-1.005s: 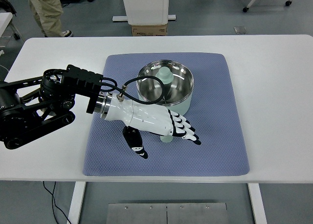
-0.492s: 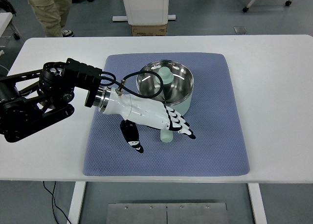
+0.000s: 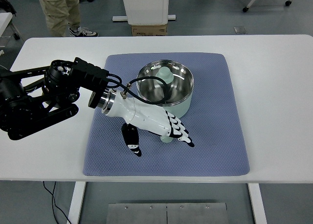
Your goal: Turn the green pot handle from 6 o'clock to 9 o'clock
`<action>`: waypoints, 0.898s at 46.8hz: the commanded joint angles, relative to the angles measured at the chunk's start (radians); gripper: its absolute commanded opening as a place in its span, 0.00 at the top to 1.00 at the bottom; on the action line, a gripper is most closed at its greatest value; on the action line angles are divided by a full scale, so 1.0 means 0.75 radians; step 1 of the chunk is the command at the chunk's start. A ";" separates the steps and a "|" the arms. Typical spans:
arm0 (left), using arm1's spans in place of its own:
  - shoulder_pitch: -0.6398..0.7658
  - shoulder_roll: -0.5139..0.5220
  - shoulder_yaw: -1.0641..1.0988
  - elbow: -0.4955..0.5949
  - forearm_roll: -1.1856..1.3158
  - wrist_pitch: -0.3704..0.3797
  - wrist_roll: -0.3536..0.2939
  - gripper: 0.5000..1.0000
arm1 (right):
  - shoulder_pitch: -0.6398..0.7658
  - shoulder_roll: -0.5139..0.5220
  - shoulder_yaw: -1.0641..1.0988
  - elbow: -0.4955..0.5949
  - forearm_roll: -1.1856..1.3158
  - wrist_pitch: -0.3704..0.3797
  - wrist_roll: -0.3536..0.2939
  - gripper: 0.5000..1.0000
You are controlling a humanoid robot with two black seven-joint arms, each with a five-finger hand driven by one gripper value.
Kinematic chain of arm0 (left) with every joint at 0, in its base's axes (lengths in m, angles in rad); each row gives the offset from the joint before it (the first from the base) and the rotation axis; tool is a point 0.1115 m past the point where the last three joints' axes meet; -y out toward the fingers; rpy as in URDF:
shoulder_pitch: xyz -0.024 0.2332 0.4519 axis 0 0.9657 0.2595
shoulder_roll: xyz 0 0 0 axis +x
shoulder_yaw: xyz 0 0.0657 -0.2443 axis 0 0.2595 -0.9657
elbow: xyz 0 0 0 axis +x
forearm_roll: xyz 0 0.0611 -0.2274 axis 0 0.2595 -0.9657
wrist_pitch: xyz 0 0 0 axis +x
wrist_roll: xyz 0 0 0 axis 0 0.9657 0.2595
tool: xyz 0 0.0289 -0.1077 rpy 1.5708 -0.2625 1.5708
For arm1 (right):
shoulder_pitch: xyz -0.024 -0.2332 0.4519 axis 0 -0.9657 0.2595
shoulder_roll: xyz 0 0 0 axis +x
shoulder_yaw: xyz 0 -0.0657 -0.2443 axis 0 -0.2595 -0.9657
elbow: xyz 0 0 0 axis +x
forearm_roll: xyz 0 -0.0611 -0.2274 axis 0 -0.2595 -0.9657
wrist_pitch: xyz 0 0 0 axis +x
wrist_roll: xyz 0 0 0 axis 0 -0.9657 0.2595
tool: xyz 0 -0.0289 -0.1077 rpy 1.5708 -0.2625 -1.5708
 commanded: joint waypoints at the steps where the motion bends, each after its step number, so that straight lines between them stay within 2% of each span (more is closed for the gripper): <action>1: -0.015 0.000 0.012 0.000 0.017 -0.009 0.000 0.00 | 0.000 0.000 0.000 0.000 0.000 0.000 0.000 0.00; 42: -0.140 -0.060 0.116 0.037 0.148 -0.027 0.000 0.00 | 0.000 0.000 0.000 0.000 0.000 0.000 0.000 0.00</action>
